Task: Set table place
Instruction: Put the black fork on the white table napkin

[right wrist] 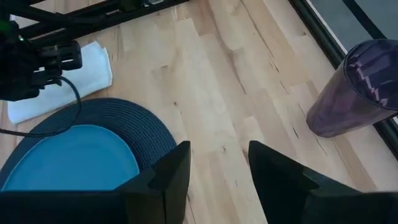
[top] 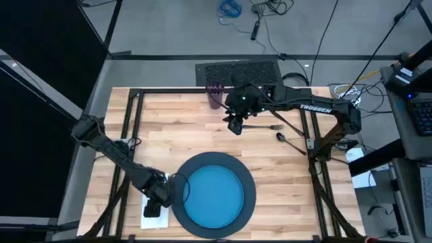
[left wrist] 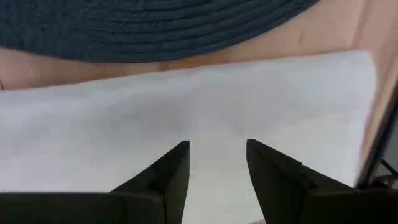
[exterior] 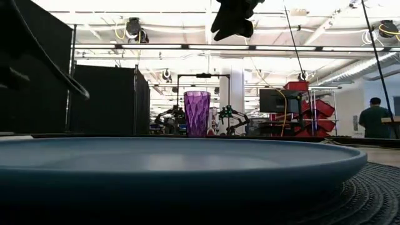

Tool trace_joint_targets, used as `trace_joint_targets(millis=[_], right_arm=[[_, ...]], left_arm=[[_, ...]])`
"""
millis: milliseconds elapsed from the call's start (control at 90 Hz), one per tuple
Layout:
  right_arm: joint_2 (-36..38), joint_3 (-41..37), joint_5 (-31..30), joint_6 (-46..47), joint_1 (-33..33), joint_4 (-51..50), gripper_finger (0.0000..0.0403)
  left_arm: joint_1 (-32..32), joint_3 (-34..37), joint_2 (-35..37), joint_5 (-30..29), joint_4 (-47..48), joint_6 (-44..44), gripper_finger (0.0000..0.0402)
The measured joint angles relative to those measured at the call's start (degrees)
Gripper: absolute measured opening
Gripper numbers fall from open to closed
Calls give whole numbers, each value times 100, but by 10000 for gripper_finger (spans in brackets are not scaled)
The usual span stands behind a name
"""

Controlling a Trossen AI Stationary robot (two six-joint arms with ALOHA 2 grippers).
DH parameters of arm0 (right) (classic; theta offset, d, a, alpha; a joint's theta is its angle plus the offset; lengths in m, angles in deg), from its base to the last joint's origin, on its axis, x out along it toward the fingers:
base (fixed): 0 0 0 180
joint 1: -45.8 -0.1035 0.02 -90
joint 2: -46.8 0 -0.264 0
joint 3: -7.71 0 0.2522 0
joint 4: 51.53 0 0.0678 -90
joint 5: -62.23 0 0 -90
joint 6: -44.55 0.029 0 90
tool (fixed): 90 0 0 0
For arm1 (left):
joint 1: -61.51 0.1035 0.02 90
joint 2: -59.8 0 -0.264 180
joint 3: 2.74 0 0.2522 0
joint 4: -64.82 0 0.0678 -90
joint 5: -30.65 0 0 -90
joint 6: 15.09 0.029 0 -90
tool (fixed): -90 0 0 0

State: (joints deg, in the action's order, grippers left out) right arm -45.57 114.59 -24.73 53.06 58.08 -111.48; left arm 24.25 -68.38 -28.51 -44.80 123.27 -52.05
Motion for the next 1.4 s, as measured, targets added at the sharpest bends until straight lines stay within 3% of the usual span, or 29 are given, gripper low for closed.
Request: trace_joint_targets(millis=[167, 300, 578, 756, 889, 956, 1067, 1133, 1289, 1400], right_arm=[[42, 0, 0, -17, 0, -126, 148], [304, 0, -17, -20, -1, -416, 148], [1431, -224, -199, -165, -351, -692, 148], [2380, -1467, -885, 84, -820, -61, 148], [3066, -2828, -931, 318, -1028, 724, 148], [3328, -3535, -911, 401, -1112, 1099, 148], [3510, -4547, -905, 708, -1215, 1693, 148], [3490, -5053, -884, 882, -1256, 2130, 148], [3187, -5528, -864, 1580, -1194, 2881, 148], [3082, -5526, -770, 1992, -1104, 2846, 148]], left_arm=[[239, -643, 7, -319, 431, 548, 143], [553, -1288, 32, -961, 712, 1286, 143], [1584, -1906, 539, -2326, 120, 3262, 143], [2595, -1908, 772, -2237, -1321, 4500, 143], [3398, -1906, 758, -2021, -2239, 5055, 143], [3817, -1906, 705, -2349, -2754, 5120, 143], [4381, -1904, 662, -3445, -3322, 5059, 143], [4593, -1906, 613, -3669, -3641, 4685, 143], [4763, -1906, 443, -2799, -4230, 4366, 143], [4821, -1910, 207, -2662, -4547, 4340, 143]])
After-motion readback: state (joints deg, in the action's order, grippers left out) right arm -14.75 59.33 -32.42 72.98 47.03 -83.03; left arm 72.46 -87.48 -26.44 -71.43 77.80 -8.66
